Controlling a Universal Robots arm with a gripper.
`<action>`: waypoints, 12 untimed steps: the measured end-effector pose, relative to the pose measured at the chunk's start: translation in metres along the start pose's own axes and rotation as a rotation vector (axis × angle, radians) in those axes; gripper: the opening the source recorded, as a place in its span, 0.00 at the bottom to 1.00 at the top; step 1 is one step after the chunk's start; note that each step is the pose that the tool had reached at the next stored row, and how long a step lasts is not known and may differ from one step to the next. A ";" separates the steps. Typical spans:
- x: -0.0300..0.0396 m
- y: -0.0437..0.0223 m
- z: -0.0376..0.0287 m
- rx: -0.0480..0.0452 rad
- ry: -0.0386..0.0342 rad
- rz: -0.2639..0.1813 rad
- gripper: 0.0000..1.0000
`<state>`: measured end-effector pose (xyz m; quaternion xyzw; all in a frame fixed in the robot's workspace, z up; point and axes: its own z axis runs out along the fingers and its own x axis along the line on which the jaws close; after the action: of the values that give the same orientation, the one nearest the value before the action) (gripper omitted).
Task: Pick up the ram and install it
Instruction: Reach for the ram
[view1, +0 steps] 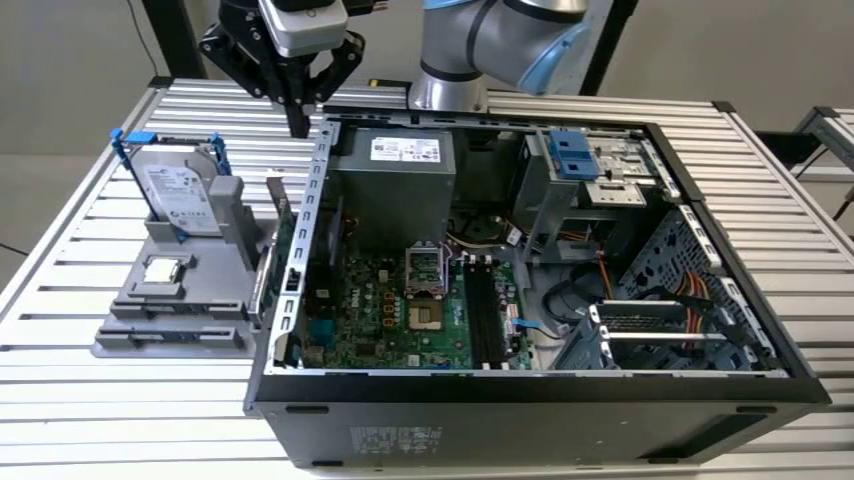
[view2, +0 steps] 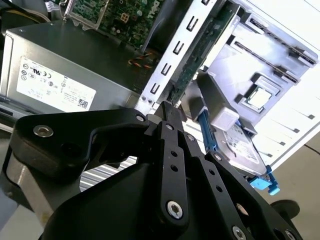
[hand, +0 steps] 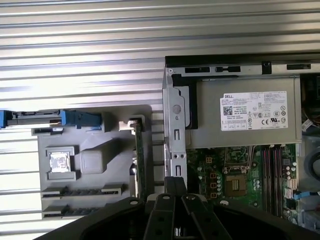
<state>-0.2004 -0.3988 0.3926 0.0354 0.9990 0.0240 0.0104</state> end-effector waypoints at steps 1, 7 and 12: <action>0.0007 0.0000 0.0000 0.0000 0.0000 0.000 0.00; 0.0051 -0.0004 -0.0001 0.0000 0.0000 0.000 0.00; 0.0091 -0.0007 -0.0002 0.0001 0.0000 0.000 0.00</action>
<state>-0.2095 -0.3988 0.3926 0.0354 0.9990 0.0240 0.0104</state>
